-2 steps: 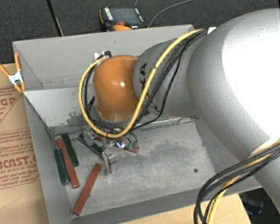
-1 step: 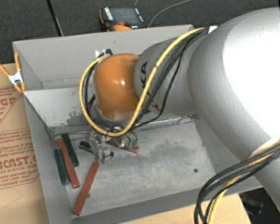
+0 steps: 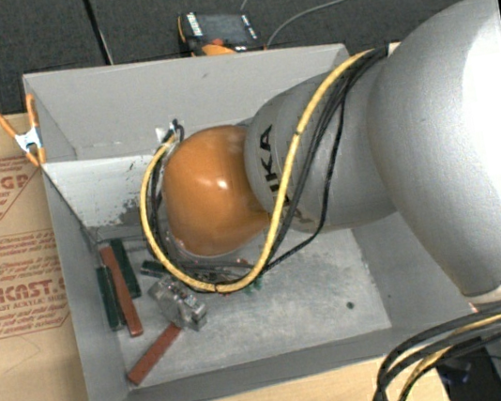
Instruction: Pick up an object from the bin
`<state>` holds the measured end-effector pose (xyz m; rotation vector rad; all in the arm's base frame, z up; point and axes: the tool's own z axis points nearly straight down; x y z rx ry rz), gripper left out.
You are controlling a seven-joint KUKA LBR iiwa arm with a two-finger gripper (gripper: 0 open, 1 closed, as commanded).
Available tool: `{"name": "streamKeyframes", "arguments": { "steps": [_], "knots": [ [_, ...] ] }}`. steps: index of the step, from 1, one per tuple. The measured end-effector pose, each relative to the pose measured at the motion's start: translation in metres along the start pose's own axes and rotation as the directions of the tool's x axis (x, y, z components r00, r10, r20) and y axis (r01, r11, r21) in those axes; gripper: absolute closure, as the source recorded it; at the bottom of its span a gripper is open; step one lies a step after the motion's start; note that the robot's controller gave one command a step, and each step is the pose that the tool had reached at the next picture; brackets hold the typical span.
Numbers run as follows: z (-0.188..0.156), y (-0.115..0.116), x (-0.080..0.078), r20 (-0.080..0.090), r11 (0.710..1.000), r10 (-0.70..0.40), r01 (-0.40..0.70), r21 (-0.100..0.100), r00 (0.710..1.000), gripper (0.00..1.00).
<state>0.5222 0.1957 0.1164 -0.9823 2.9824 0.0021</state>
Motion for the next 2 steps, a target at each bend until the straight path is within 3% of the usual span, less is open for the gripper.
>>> {"name": "streamKeyframes", "arguments": {
  "steps": [1, 2],
  "knots": [
    [0.001, -0.001, 0.0, 0.0, 1.0, 0.002, -0.002, -0.001, 1.0, 0.0],
    [0.047, 0.016, -0.003, 0.0, 0.919, -0.394, 0.394, -0.001, 0.919, 0.0]
  ]
}}
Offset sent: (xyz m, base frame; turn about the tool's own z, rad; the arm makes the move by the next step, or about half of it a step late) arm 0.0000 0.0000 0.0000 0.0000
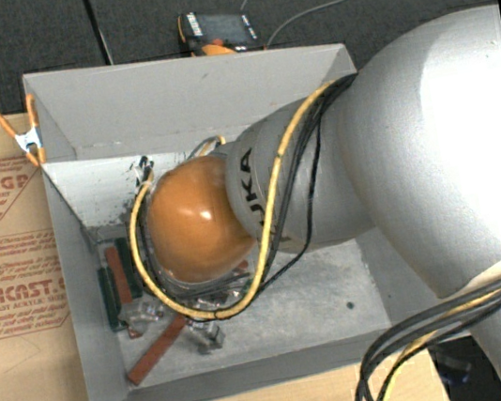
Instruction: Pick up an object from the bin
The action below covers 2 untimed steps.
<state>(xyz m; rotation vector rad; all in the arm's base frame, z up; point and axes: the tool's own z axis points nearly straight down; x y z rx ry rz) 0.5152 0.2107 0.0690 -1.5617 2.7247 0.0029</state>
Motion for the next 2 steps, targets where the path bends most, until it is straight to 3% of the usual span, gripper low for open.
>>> {"name": "streamKeyframes", "arguments": {
  "steps": [1, 2],
  "knots": [
    [-0.002, -0.002, -0.001, 0.006, 1.0, 0.004, -0.004, 0.004, 1.0, 1.0],
    [-0.211, -0.015, 0.025, 0.007, 1.0, 0.029, -0.029, 0.008, 1.0, 1.0]
  ]
}}
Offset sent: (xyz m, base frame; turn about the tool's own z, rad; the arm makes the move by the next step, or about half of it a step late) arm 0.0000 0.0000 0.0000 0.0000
